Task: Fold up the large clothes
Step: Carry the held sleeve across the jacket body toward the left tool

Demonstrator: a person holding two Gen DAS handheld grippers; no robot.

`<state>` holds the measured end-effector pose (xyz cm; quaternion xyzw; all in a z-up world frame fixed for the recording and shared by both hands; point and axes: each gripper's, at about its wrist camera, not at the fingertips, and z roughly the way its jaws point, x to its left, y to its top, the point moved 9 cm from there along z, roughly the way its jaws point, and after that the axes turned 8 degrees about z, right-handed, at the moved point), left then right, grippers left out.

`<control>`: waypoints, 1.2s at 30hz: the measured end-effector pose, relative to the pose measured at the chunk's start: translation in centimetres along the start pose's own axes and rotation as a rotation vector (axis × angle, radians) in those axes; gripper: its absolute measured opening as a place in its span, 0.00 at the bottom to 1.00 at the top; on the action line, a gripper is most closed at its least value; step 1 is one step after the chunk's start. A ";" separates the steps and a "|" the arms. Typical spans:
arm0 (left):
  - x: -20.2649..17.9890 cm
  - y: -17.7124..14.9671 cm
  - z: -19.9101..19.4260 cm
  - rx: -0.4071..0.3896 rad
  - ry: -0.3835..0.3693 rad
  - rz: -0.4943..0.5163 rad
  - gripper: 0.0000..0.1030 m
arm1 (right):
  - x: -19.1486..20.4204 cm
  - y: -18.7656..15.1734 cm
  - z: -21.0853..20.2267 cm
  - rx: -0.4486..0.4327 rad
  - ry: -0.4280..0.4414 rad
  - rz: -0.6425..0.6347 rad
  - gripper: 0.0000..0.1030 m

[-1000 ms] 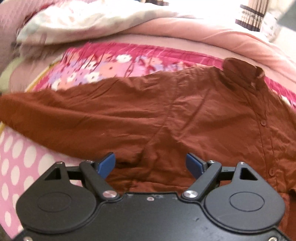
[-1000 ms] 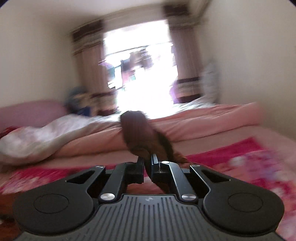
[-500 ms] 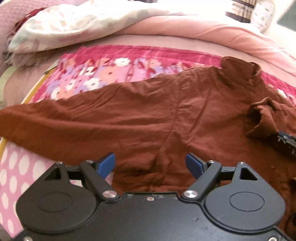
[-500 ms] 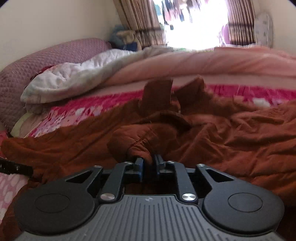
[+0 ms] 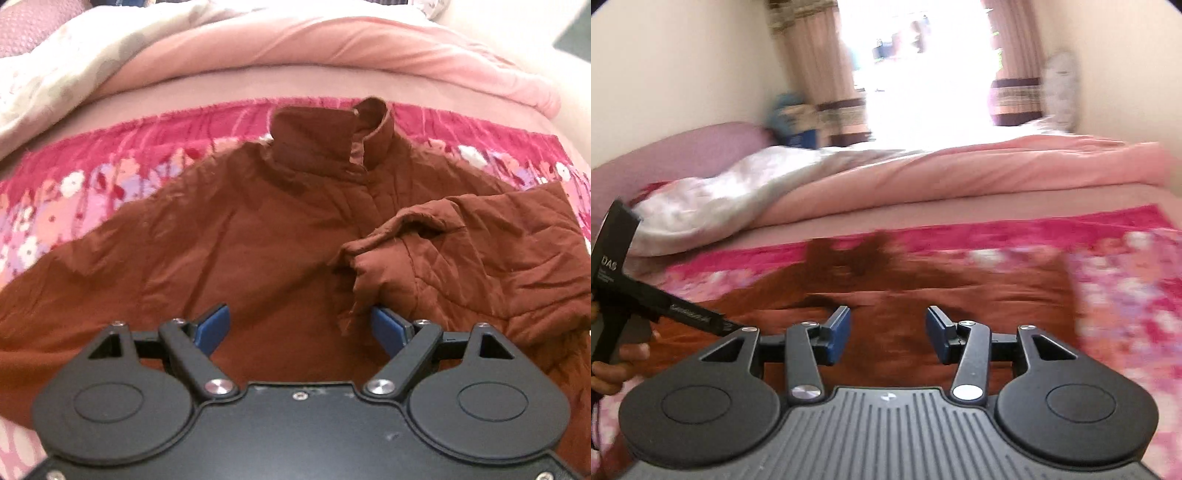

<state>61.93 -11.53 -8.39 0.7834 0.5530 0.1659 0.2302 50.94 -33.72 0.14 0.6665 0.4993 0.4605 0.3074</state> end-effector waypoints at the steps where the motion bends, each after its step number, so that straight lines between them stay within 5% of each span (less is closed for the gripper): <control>1: -0.1 0.0 0.3 -0.008 -0.021 -0.024 0.78 | -1.4 -0.1 0.1 0.003 -0.023 0.010 0.54; 3: -0.1 0.2 1.1 -0.037 -0.065 -0.069 0.76 | -3.8 -0.5 0.8 0.017 -0.060 0.030 0.54; 4: 0.1 0.1 1.3 -0.035 -0.105 -0.098 0.64 | -4.6 -0.8 1.3 0.021 -0.075 0.036 0.52; 5: 0.1 -0.1 1.5 -0.019 -0.146 -0.122 0.09 | -5.4 -1.1 1.9 0.028 -0.087 0.046 0.51; 7: 0.2 -0.4 1.8 0.035 -0.228 -0.178 0.00 | -6.6 -1.7 2.8 0.046 -0.086 0.065 0.50; 12: 0.8 -0.1 0.6 0.022 -0.243 -0.189 0.04 | -7.4 -2.4 4.0 0.059 -0.069 0.069 0.50; 13: 0.7 0.1 -0.1 0.013 -0.276 -0.195 0.12 | -7.4 -2.4 4.0 0.060 -0.062 0.071 0.50; 14: 0.7 0.4 -0.9 -0.008 -0.279 -0.190 0.33 | -7.4 -2.4 4.0 0.061 -0.054 0.075 0.50; 16: 1.0 1.3 -2.5 -0.078 -0.234 -0.179 0.59 | -7.4 -2.5 3.8 0.061 -0.043 0.075 0.51; 18: 0.7 2.2 -3.3 -0.112 -0.228 -0.162 0.59 | -7.4 -2.5 3.7 0.065 -0.037 0.075 0.51; 26: -1.4 2.5 -1.9 -0.043 -0.330 -0.158 0.59 | -7.6 -2.4 3.1 0.058 -0.027 0.093 0.51; 32: 0.6 2.9 -3.6 -0.099 -0.323 -0.198 0.59 | -7.3 -2.3 2.9 0.062 -0.025 0.073 0.51; 36: -0.8 2.3 -2.2 -0.053 -0.327 -0.160 0.59 | -7.0 -2.4 3.1 0.061 -0.022 0.075 0.51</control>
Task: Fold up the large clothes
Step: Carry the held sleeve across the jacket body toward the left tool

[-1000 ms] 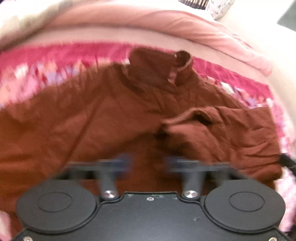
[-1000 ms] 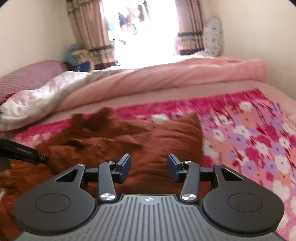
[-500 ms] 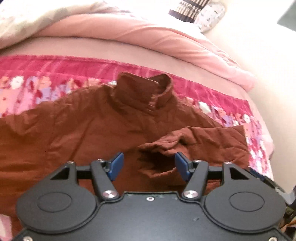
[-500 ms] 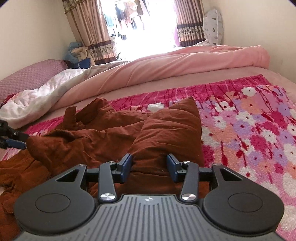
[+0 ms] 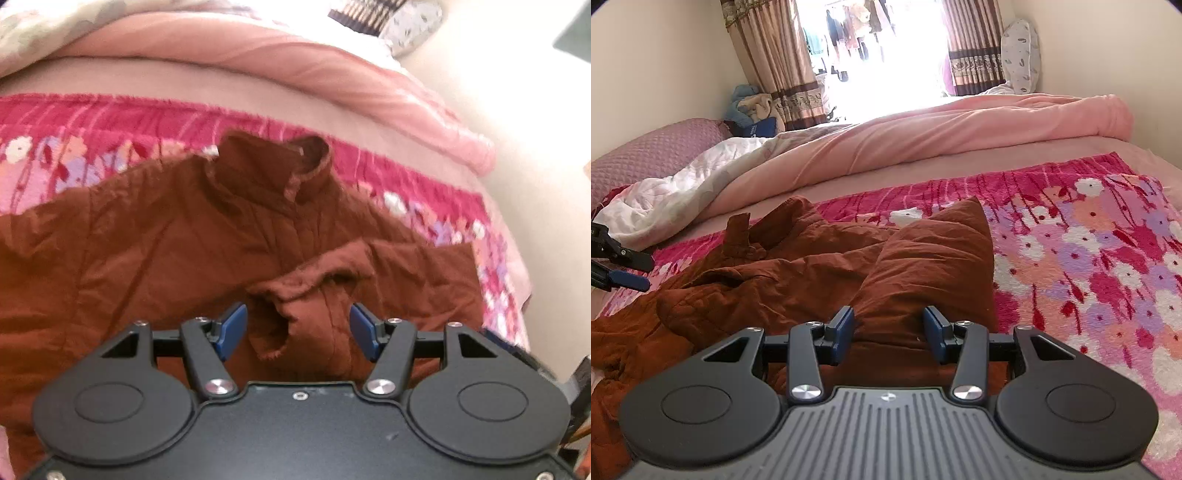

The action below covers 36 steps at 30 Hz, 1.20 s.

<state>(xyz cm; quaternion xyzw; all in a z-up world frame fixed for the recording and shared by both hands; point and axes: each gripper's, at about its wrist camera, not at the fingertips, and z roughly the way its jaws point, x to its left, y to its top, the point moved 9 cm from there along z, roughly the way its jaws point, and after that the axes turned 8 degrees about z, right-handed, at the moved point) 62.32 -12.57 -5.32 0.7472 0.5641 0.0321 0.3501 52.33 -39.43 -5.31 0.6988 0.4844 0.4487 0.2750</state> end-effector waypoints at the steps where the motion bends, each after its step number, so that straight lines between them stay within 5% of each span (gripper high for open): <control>1: -0.4 -0.4 1.0 0.024 -0.013 0.008 0.58 | 0.0 -0.1 0.0 0.000 -0.001 0.001 0.51; 3: -1.0 -1.1 2.6 0.062 -0.053 -0.002 0.53 | 0.1 -0.2 0.0 0.000 -0.002 0.005 0.51; 4: -1.2 -1.3 3.3 0.067 -0.061 0.002 0.42 | 0.0 -0.2 -0.1 0.000 -0.001 0.006 0.51; 5: -1.3 -1.5 3.8 0.077 -0.055 0.010 0.11 | -0.1 -0.2 -0.2 -0.001 -0.002 0.007 0.51; 10: 0.1 -1.6 2.7 0.032 -0.049 -0.043 0.10 | -0.6 0.1 -1.0 -0.009 -0.013 0.002 0.51; 14: 1.9 -1.0 -1.4 -0.083 0.043 -0.027 0.10 | -0.9 0.8 -0.9 -0.024 -0.029 0.010 0.51; 17: 2.8 -1.6 -3.1 -0.091 0.076 0.012 0.11 | -0.4 1.0 -0.2 -0.024 -0.025 -0.006 0.48; 23: 5.2 -4.4 0.8 0.043 0.213 0.032 0.21 | -0.7 -1.2 4.7 0.079 -0.114 -0.048 0.28; 25: 5.6 -4.6 0.2 0.018 0.231 0.030 0.30 | -2.1 -2.3 6.2 0.113 -0.154 -0.039 0.16; 28: 5.7 -3.6 -2.9 -0.068 0.265 0.047 0.30 | -3.5 -1.9 6.0 0.102 -0.161 -0.011 0.00; 32: 4.6 -1.3 -6.0 -0.188 0.294 0.080 0.42 | -4.0 0.6 4.9 0.053 -0.177 0.017 0.08; 36: 2.5 0.2 -1.5 -0.116 0.281 0.156 0.46 | -2.5 3.2 6.9 0.028 -0.145 -0.011 0.12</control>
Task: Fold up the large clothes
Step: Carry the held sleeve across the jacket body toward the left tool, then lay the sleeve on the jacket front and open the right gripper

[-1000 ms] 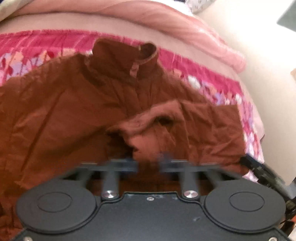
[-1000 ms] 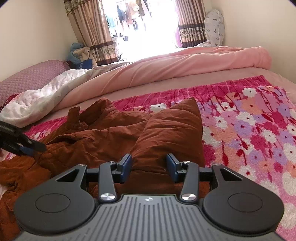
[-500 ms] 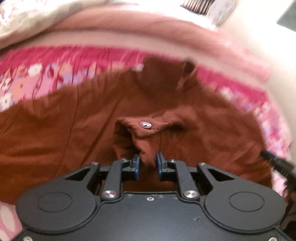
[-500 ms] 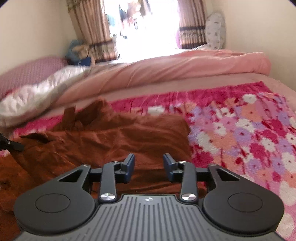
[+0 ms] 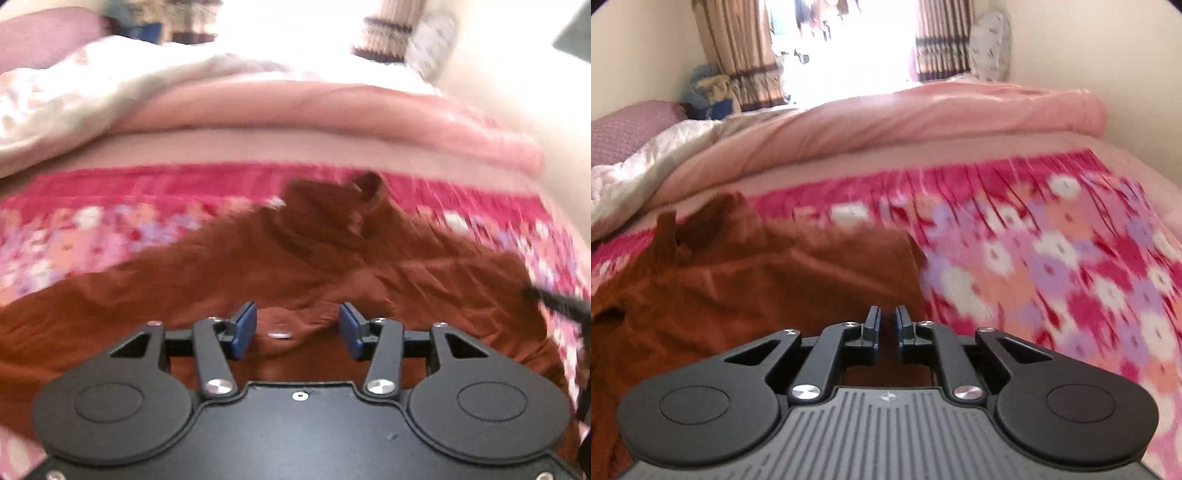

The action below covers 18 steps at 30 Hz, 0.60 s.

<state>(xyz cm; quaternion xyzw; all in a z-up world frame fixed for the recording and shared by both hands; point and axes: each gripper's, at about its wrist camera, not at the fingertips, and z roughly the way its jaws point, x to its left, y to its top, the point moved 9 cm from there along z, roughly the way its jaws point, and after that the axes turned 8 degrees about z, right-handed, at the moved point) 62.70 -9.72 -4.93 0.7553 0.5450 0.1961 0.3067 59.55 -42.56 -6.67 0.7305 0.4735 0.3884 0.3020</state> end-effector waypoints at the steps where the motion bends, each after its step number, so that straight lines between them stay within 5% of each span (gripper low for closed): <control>1: -0.7 -0.4 1.7 0.038 0.004 0.018 0.46 | 0.4 0.4 0.9 0.004 0.000 -0.011 0.12; 4: -1.1 -2.3 5.8 0.134 0.063 0.030 0.38 | 0.9 0.5 3.8 0.044 -0.043 -0.036 0.12; 9: -0.1 -3.7 8.0 0.086 0.171 0.125 0.59 | -0.3 -0.8 5.3 0.069 -0.069 -0.053 0.02; 15: 2.2 -4.0 5.8 0.117 0.101 -0.034 0.59 | 0.1 -0.8 1.6 0.072 -0.012 -0.011 0.06; 18: 1.8 -5.0 2.2 0.085 0.054 -0.025 0.59 | 0.7 -2.6 -2.2 0.097 0.032 -0.057 0.07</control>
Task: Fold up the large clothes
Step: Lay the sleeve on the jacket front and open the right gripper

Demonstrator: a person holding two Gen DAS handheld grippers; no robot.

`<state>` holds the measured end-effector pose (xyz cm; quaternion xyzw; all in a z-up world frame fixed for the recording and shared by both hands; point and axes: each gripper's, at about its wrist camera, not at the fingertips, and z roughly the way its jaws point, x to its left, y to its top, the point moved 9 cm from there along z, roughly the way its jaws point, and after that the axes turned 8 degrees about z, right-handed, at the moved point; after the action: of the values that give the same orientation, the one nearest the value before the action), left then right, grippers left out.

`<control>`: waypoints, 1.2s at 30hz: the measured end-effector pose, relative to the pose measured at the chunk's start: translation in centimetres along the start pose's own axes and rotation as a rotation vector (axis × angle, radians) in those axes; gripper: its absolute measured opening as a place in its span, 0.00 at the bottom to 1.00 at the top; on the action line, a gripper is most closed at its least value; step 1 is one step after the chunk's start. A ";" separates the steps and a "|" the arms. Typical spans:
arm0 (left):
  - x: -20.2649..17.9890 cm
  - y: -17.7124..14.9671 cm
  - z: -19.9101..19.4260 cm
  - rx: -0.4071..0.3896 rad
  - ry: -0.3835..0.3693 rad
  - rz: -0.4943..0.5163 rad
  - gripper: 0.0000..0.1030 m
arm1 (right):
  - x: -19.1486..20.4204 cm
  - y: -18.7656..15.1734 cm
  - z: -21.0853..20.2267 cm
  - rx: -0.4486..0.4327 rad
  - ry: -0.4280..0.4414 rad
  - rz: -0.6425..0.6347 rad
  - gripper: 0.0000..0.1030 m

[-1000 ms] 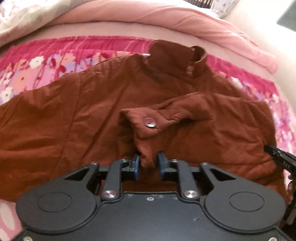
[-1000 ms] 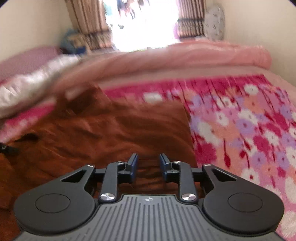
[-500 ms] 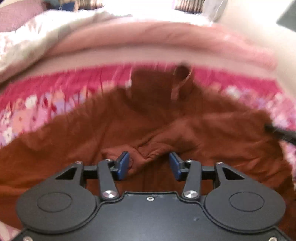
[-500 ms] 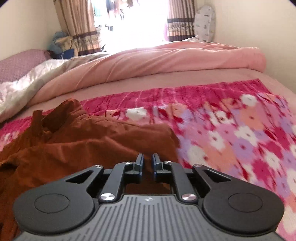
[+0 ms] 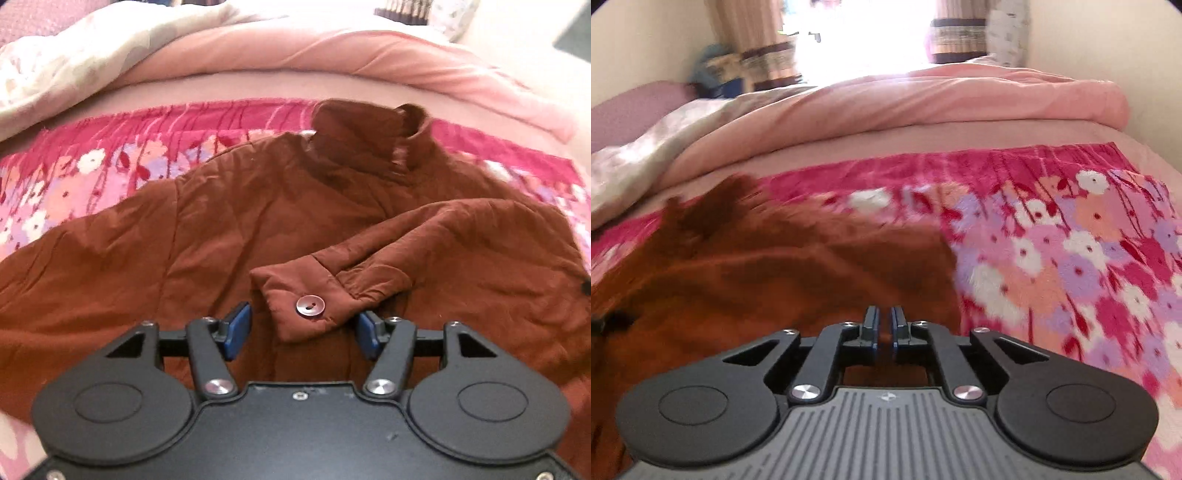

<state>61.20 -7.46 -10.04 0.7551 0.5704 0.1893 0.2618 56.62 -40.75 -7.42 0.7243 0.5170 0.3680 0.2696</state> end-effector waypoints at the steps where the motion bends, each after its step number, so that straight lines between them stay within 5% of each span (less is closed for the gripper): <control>1: 0.0 -0.3 -0.7 -0.017 -0.005 0.007 0.59 | 0.1 -1.1 -1.0 0.015 0.006 -0.018 0.07; 6: -0.7 -2.2 0.2 -0.013 0.043 0.063 0.61 | -0.2 -5.0 -2.5 0.073 -0.051 -0.089 0.07; 13: 0.8 -1.8 2.0 -0.086 0.040 0.001 0.64 | 0.2 -5.4 -0.5 0.064 -0.083 -0.089 0.05; 20: 3.4 -0.6 -7.1 -0.209 -0.157 0.037 0.73 | 0.6 -5.4 -1.1 0.075 -0.052 -0.104 0.06; 24: 4.4 -1.7 -8.8 -0.182 -0.218 0.102 0.77 | 1.5 -5.7 -0.9 0.088 0.026 -0.075 0.05; 29: 3.1 -0.7 -5.7 -0.160 -0.136 0.133 0.71 | 2.0 -5.5 0.0 0.077 -0.064 -0.114 0.03; 36: 0.2 1.9 -3.7 -0.161 -0.202 0.119 0.72 | -0.5 -4.9 -0.1 0.036 -0.184 -0.164 0.00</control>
<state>60.51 -7.02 -5.98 0.7794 0.4785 0.1728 0.3657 53.75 -39.66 -11.28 0.7150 0.5541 0.2674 0.3320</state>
